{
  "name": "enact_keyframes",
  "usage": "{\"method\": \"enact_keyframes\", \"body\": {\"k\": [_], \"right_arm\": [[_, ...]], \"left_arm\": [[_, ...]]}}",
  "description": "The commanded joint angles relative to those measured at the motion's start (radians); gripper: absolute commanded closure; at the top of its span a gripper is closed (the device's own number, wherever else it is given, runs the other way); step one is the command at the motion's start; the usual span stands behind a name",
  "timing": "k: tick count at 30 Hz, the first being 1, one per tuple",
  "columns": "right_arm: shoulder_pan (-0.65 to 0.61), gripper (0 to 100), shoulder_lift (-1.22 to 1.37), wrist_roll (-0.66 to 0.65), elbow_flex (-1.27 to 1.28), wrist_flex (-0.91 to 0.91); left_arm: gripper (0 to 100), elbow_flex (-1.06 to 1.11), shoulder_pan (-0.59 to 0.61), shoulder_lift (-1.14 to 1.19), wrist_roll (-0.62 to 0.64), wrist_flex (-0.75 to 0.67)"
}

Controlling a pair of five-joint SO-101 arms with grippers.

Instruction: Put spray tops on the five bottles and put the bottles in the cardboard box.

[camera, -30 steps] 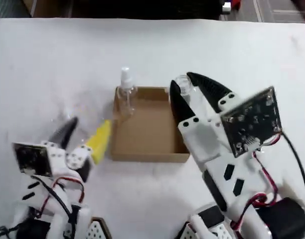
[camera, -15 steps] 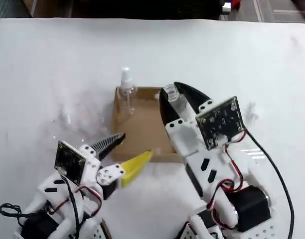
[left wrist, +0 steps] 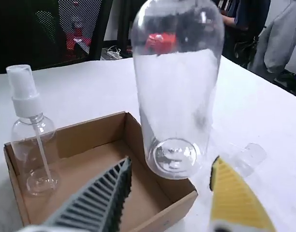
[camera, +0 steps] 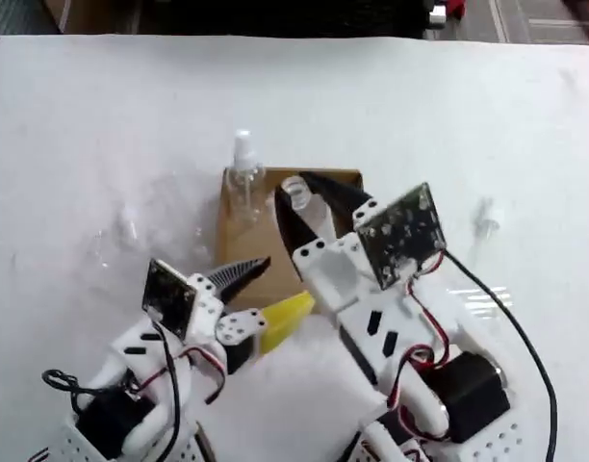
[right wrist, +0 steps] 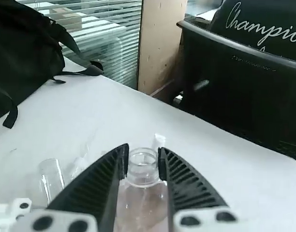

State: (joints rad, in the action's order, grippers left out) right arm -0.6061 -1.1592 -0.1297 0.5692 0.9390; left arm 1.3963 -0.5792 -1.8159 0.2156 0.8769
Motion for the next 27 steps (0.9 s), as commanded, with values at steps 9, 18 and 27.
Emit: {"method": "enact_keyframes", "body": {"k": [9, 18, 27], "right_arm": [[-0.012, 98.2, 0.018, -0.026, -0.074, 0.113], [-0.007, 98.2, 0.019, -0.028, -0.075, 0.097], [0.012, 98.2, 0.019, -0.058, -0.074, 0.11]], "left_arm": [[75, -0.005, 0.171, -0.012, 0.017, -0.051], [75, -0.003, 0.166, -0.012, 0.011, -0.04], [75, -0.003, 0.22, -0.012, 0.011, -0.046]]}}
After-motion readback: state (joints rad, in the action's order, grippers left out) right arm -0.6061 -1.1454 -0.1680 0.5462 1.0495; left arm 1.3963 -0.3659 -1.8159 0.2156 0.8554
